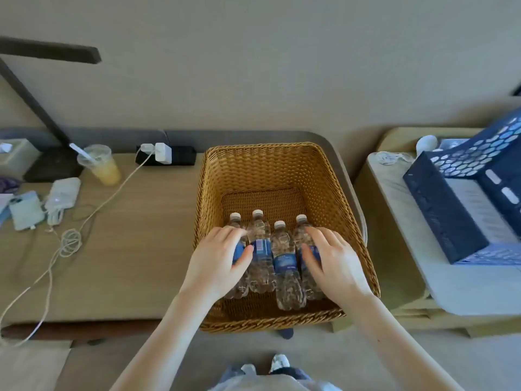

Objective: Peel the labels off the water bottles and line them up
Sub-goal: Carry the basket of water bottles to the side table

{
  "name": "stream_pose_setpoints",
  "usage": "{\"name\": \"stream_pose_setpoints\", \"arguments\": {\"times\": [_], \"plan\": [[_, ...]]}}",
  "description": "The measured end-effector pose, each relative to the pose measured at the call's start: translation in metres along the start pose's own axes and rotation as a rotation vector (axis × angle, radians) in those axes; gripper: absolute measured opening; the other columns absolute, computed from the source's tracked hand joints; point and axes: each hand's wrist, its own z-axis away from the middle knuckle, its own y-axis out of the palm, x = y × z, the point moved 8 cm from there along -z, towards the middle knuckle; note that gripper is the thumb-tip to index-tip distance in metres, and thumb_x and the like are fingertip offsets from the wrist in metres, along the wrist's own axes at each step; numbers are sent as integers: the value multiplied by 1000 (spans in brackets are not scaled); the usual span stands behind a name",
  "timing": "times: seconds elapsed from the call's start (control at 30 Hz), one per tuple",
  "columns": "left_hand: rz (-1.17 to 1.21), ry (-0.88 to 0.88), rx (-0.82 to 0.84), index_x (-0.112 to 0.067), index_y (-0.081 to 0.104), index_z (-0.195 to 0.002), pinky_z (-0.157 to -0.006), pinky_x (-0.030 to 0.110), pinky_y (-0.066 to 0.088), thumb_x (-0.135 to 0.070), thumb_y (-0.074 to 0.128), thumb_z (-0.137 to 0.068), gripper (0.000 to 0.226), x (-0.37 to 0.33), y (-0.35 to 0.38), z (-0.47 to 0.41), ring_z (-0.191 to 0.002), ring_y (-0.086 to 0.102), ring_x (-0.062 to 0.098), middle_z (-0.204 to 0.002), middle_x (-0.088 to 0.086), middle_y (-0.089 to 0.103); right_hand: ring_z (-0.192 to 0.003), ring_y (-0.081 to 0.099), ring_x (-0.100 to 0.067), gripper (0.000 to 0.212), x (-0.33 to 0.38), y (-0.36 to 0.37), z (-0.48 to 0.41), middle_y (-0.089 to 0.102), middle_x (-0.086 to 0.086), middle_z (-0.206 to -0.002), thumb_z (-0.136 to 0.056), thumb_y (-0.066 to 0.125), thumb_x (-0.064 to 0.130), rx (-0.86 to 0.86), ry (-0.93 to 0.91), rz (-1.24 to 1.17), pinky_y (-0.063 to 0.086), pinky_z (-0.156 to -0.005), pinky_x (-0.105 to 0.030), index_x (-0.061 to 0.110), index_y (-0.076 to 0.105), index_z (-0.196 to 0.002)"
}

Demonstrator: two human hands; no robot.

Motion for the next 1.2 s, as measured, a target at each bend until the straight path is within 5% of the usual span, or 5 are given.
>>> {"name": "stream_pose_setpoints", "arguments": {"times": [0.43,0.63,0.73,0.8,1.2], "plan": [[-49,-262,-43,-10,37,-154,-120,50,29,-31,72,-91,75,75,3,-42,-152,26,30,-164,11,28,-146,36,-32,60,-97,-15,-60,35,-10,-160,-97,61,36,24,177,-15,41,-111,-45,32,38,-152],[169,-438,83,-33,23,-158,-110,54,44,-21,73,-91,85,98,35,-32,-154,16,36,-170,4,-4,-128,54,-20,68,-127,20,-69,42,-4,-156,-97,64,21,236,294,-392,42,-85,-10,40,30,-153],[245,-476,91,-42,24,-155,-58,20,57,-13,73,-90,87,109,40,-30,-94,73,25,-170,9,1,-120,52,-7,70,-131,30,-67,41,1,-155,-97,63,9,287,303,-507,46,-71,0,39,32,-152],[283,-533,124,-43,29,-153,-42,15,46,-12,71,-90,82,119,44,-28,-47,58,6,-167,12,15,-113,50,1,72,-131,36,-65,40,3,-155,-97,61,3,306,300,-573,46,-69,2,38,31,-152],[515,-622,100,-47,49,-137,-37,20,41,20,56,-83,86,128,52,-26,-35,49,7,-162,2,35,-132,44,-16,80,-134,38,-67,41,0,-153,-90,54,-17,287,344,-611,45,-85,-12,36,39,-148]]}}
